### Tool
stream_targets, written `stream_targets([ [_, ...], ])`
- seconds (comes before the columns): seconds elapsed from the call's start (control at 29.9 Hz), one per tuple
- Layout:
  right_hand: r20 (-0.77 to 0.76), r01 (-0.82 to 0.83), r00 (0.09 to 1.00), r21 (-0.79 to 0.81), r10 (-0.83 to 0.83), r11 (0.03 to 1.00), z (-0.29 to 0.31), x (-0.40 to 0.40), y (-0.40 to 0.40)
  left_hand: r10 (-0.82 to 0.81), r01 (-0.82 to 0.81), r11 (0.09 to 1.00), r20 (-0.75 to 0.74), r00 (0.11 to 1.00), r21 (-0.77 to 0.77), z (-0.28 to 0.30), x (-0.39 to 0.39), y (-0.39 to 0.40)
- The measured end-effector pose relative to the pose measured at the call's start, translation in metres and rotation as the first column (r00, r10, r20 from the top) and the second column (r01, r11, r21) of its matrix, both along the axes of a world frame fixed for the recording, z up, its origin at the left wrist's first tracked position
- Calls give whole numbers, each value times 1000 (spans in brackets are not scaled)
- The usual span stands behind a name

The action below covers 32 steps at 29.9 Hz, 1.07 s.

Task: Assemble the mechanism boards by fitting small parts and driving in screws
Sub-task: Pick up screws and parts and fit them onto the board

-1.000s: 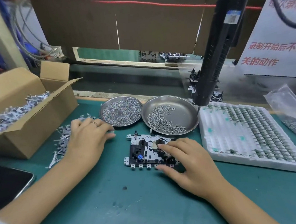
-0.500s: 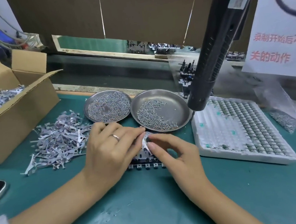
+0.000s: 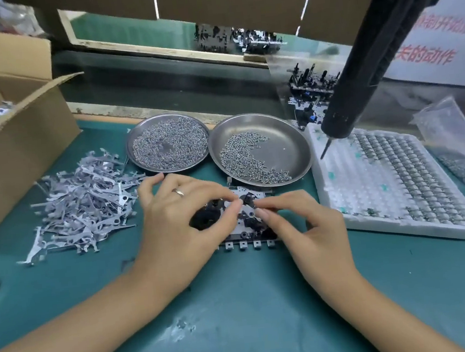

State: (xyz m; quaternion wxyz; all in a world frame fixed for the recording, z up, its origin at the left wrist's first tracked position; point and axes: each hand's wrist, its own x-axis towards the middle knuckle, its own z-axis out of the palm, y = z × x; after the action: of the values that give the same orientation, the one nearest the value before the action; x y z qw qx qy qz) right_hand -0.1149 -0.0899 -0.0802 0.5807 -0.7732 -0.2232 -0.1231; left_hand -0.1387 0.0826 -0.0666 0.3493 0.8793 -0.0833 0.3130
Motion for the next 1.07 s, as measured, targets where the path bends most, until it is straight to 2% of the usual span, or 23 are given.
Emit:
stream_targets([
  [0.07, 2, 9, 1000, -10, -9, 1000, -2, 2, 0, -86, 51, 978, -167, 982, -203, -1, -1, 2],
  [0.13, -4, 17, 1000, -40, -17, 999, -4, 4, 0, -135, 58, 952, -243, 961, -301, -3, 0, 5],
  [0.23, 4, 16, 1000, -114, -16, 993, -6, 6, 0, -90, 17, 968, -282, 955, -252, -3, 2, 6],
  [0.43, 137, -20, 990, -177, 45, 984, -6, 4, 0, -12, -21, 995, -330, 944, -97, 0, 2, 11],
  [0.7, 189, -69, 975, -237, 115, 969, -8, 3, 1, -36, 29, 999, -361, 932, -23, 3, 4, 17],
  [0.9, 281, -76, 943, -332, 176, 940, -11, 3, 0, -120, 106, 993, -359, 925, -60, 2, 7, 21],
  [1.07, 289, -57, 942, -359, 169, 932, -13, 4, 1, -168, 151, 986, -361, 917, -75, 2, 8, 22],
])
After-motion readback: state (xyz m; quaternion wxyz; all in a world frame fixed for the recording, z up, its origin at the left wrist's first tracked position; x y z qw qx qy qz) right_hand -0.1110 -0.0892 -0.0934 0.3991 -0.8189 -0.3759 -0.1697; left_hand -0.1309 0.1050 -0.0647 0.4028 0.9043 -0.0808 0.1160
